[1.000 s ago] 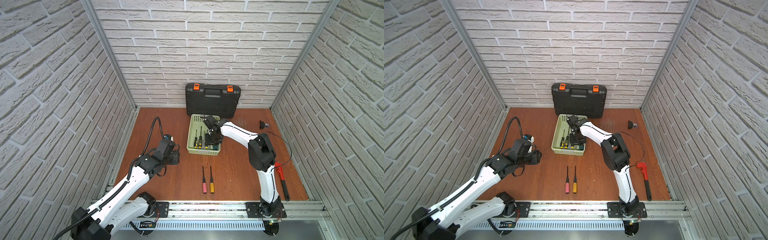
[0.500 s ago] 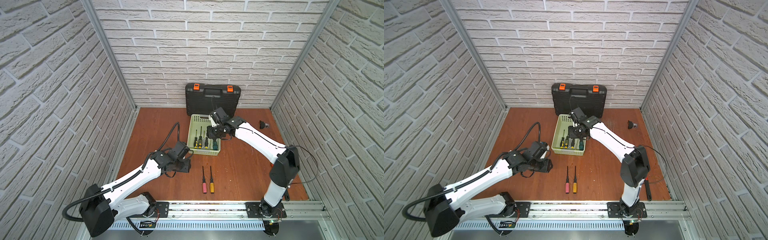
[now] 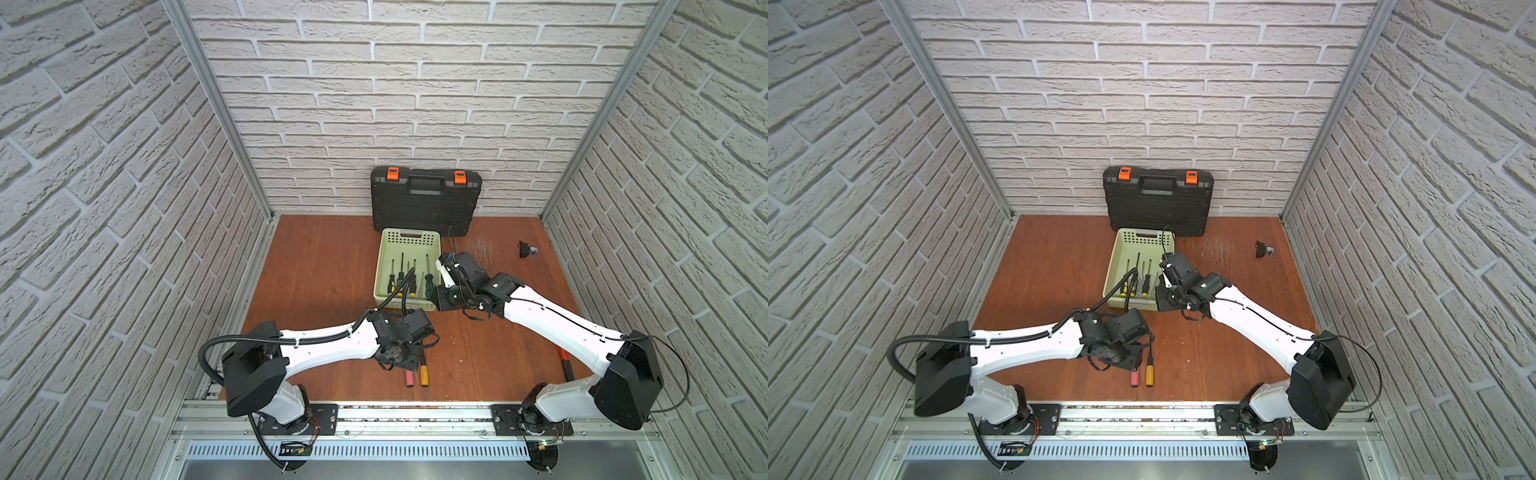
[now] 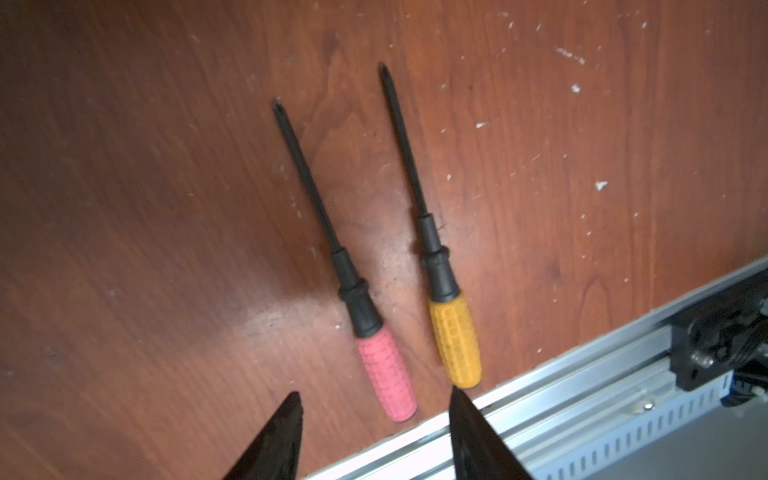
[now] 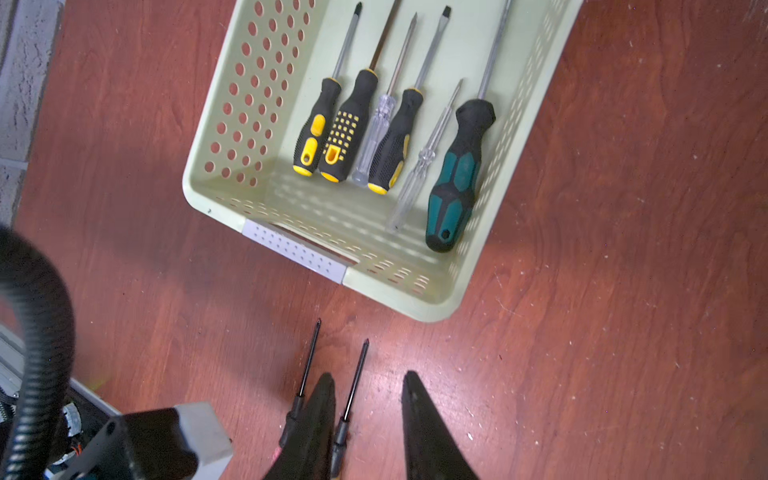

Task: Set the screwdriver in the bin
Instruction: 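Withdraw the right gripper while the left gripper moves over the pink-handled screwdriver, then lower the left gripper onto the pink screwdriver handle and close it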

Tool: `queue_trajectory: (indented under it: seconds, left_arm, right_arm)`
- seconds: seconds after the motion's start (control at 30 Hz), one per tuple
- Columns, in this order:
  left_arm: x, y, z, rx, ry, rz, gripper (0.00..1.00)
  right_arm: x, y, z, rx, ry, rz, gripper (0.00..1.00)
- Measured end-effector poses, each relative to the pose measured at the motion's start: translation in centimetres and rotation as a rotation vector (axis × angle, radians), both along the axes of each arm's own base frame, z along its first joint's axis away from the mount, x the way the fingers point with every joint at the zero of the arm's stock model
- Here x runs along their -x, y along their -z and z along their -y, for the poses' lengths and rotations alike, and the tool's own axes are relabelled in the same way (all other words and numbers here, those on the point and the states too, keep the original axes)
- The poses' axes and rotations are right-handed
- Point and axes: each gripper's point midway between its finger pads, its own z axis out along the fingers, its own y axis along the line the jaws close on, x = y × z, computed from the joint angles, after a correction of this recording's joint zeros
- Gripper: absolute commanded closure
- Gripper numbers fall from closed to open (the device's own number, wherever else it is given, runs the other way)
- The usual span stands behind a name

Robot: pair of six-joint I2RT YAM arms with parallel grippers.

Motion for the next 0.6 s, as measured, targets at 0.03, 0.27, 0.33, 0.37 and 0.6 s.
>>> queue_trajectory:
  seconds: [0.03,0.27,0.33,0.37,0.6]
  left_arm:
    - [0.1,0.3,0.3,-0.005,-0.004,-0.006,0.43]
    - [0.8,2.3,0.3,-0.062,-0.036,-0.046,0.44]
    - [1.0,2.6,0.3,-0.069,-0.042,-0.056,0.45]
    - [1.0,2.8,0.3,-0.073,-0.042,-0.061,0.46]
    - [1.4,4.1,-0.3,-0.101,-0.052,-0.095,0.5]
  right_arm:
    - [0.2,-0.1,0.2,-0.002,0.0,0.004,0.7]
    - [0.6,-2.2,0.9,-0.027,0.007,0.075,0.7]
    - [0.7,-2.3,1.0,-0.03,0.008,0.081,0.7]
    - [0.7,-2.2,1.0,-0.029,0.008,0.081,0.7]
    - [0.9,-0.7,1.2,-0.012,0.01,0.05,0.7]
